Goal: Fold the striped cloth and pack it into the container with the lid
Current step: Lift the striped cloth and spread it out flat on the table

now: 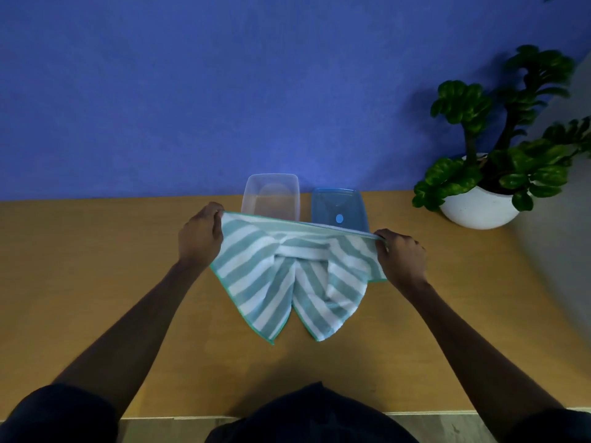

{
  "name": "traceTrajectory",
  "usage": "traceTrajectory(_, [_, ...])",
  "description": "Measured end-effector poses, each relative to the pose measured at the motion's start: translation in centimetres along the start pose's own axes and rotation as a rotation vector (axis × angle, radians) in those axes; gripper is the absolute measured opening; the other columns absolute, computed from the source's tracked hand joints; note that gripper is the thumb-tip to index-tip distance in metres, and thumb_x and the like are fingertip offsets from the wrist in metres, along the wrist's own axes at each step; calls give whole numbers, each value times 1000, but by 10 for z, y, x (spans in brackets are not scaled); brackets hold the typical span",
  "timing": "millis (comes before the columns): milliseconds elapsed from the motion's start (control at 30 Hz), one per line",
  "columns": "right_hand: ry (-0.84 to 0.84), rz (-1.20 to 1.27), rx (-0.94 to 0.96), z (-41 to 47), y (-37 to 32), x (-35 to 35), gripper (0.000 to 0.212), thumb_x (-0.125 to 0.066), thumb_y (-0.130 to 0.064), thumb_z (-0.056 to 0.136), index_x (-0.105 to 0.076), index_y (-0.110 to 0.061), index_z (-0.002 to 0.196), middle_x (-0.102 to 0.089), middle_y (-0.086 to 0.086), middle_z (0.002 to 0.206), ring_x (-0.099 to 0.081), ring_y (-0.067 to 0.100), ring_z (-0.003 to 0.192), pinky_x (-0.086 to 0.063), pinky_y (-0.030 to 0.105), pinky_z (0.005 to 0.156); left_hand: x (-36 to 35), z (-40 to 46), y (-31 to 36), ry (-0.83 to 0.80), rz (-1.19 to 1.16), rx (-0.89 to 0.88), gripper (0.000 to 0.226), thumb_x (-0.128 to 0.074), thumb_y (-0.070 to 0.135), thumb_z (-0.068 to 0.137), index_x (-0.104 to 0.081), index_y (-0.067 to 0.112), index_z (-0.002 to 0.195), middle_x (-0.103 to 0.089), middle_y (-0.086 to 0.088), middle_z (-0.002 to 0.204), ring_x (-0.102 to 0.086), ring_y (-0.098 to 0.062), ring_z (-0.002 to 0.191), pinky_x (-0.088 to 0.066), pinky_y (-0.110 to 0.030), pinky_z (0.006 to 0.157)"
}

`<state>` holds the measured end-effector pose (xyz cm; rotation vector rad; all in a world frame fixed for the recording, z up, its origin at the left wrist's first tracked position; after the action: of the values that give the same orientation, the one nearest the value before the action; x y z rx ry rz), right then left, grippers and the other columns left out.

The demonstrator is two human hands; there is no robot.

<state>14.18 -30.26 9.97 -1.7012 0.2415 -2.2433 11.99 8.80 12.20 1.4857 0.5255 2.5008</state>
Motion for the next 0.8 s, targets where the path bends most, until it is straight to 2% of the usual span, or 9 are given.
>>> traceTrajectory(100, [10, 12, -18, 6, 10, 8, 20, -57, -14, 90, -68, -14, 105, -74, 15, 90, -67, 40, 79, -47, 37, 66, 12, 12, -6, 5, 21, -28, 18, -45, 20, 97, -59, 15, 106, -69, -17, 96, -64, -41, 86, -48, -42, 69])
traceTrajectory(267, [32, -11, -43, 20, 27, 24, 19, -56, -22, 91, -67, -15, 105, -72, 17, 92, -65, 42, 83, -49, 42, 69, 26, 27, -10, -57, 13, -93, 23, -51, 30, 92, -67, 13, 94, -72, -17, 80, -67, -39, 77, -49, -40, 64])
traceTrajectory(367, [57, -8, -54, 25, 36, 35, 19, -57, -21, 92, -67, -12, 105, -71, 21, 93, -64, 45, 83, -50, 44, 69, 29, 34, -17, -189, -246, 5, 26, -65, 35, 83, -71, 10, 76, -71, -14, 73, -65, -25, 70, -49, -38, 66])
traceTrajectory(467, [75, 1, -84, 28, 43, 44, 22, -59, -22, 92, -68, -10, 109, -71, 25, 97, -64, 47, 86, -50, 46, 71, 33, 33, -13, -336, -501, 161, 20, -80, 29, 74, -73, 11, 69, -68, -20, 66, -54, -13, 61, -41, -29, 60])
traceTrajectory(567, [87, 10, -112, 31, 48, 52, 28, -59, -27, 93, -67, -10, 113, -70, 28, 98, -63, 50, 87, -51, 48, 73, 38, 30, -5, -472, -581, 230, 12, -79, 19, 75, -74, 8, 73, -65, 6, 54, -52, 0, 51, -40, -16, 48])
traceTrajectory(633, [95, 25, -108, 33, 49, 60, 29, -60, -28, 93, -68, -8, 112, -70, 29, 98, -62, 51, 87, -51, 49, 74, 41, 30, -6, -557, -550, 238, 9, -80, 19, 75, -75, 11, 75, -64, 10, 55, -51, 0, 49, -39, -14, 43])
traceTrajectory(733, [99, 51, -112, 38, 49, 73, 28, -61, -31, 92, -69, -9, 109, -70, 28, 97, -61, 50, 88, -50, 49, 74, 48, 40, -11, -543, -541, 217, 6, -80, 13, 73, -77, 17, 70, -67, 5, 60, -52, -1, 50, -42, -15, 45])
traceTrajectory(800, [105, 54, -133, 44, 49, 84, 29, -60, -31, 92, -68, -10, 111, -68, 29, 100, -59, 50, 93, -49, 50, 77, 55, 52, -16, -448, -534, 209, 20, -79, 9, 74, -76, 27, 64, -67, 7, 56, -52, 1, 47, -44, -12, 46])
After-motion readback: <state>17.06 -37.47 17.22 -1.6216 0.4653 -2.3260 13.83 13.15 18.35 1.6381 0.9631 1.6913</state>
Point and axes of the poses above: each hand's wrist, its own z-axis towards the middle knuckle, its own x-axis out of the back of the hand, y = z × x, the point moved 5 cm from there along z, towards the middle knuckle
